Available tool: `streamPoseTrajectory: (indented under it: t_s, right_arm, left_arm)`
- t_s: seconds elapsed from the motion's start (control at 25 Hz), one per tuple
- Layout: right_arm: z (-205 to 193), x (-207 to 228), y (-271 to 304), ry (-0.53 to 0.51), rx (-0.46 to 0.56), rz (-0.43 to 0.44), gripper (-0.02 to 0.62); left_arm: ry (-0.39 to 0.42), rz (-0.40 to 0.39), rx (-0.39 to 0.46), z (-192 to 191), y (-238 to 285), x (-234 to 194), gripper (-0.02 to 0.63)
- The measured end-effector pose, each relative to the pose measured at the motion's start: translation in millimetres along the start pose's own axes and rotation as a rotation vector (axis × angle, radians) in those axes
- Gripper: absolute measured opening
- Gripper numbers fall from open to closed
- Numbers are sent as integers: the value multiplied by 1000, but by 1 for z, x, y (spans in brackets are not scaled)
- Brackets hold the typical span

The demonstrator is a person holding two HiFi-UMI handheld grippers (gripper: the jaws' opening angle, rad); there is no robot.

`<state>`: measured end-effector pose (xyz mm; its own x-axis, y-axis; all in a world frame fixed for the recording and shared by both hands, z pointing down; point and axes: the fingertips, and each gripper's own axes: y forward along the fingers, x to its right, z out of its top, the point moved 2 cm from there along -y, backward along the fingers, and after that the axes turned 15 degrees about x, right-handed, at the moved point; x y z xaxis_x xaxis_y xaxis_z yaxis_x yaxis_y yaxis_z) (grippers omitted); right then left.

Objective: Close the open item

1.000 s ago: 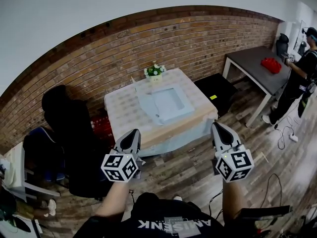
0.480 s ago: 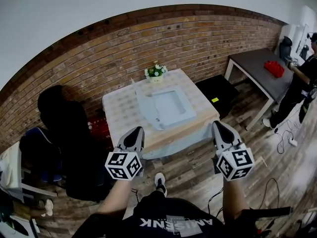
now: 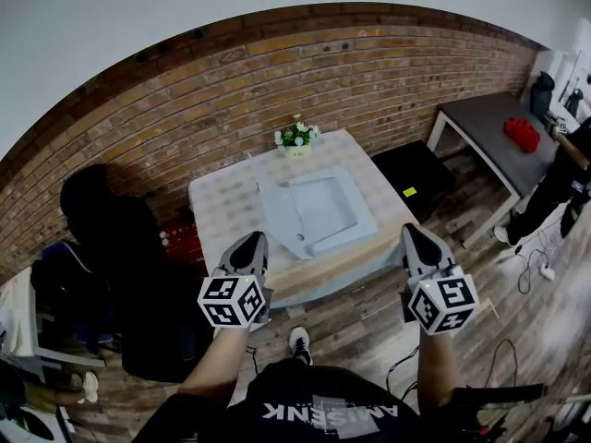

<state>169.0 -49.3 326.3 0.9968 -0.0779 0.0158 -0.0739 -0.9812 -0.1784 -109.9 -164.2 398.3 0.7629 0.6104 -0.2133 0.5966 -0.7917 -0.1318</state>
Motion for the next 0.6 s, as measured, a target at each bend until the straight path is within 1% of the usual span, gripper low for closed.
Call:
streamPoseTrajectory:
  t_s: [0.12, 0.36, 0.6]
  right_arm:
    - [-7, 4, 24, -2, -7, -7, 41]
    - [-19, 8, 64, -10, -24, -17, 41]
    - [-27, 6, 98, -26, -47, -27, 41]
  left_arm:
    - [-8, 13, -16, -6, 19, -19, 42]
    - [-28, 11, -51, -20, 52, -47, 83]
    - [-77, 21, -108, -41, 82, -75, 122]
